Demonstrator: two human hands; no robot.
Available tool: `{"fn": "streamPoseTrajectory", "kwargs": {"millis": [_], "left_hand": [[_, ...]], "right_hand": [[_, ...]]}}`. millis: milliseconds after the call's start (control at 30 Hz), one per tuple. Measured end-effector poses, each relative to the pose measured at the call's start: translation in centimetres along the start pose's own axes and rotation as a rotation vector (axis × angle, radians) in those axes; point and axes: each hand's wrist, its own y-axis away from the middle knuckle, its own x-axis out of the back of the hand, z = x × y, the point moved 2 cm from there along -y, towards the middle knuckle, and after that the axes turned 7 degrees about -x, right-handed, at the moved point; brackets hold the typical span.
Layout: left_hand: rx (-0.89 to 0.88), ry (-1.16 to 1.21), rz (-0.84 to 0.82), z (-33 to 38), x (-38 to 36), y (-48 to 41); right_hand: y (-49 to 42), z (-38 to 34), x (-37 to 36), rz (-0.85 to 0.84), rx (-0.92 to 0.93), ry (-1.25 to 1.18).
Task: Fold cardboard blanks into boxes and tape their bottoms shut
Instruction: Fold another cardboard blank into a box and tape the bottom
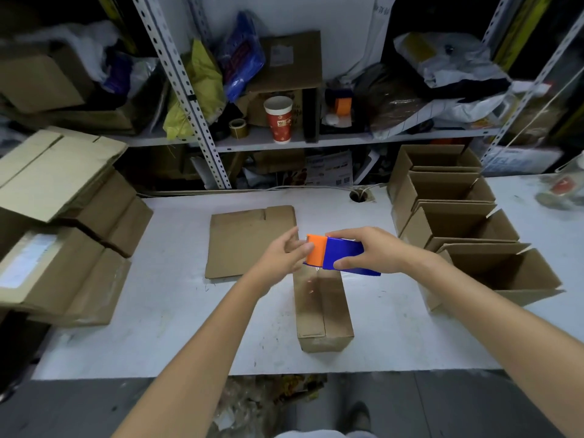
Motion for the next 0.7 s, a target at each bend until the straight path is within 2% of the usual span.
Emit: {"fn": "streamPoseTrajectory", "kwargs": {"millis": [100,233,367,433,500,600,700], "left_hand": [[0.014,0.108,-0.025,1.1,0.4,-0.6],[0.065,0.303,-0.048,0.9,0.9,-0.9],[0.094,0.113,0.143,0.0,0.9,-1.5],[0.118,0.129,0.284,-0.7,2.5,-1.7],[0.159,0.163,0.397,-1.7,4.7,-1.7],[0.224,0.17,0.421,-3.1,5.8,-1.6],[0.261,0.169,0.415,-3.8,4.8,-2.3]], "right_hand": [[-0.4,-0.6,0.8,0.003,0.047,0.039],[-0.6,-0.7,2.0,-0.043,0.021,-0.026],[-1.4,-1.8,1.5,-0.072,0.054,0.131],[-1.8,-1.2,2.3,-0.081,0.043,0.254],[-1.8,0.9,4.2,-0.096,-0.051,0.309],[-2.6,4.3,5.9,-0.151,-0.183,0.348],[-4.0,5.3,5.3,-0.196,-0.214,0.359]]}}
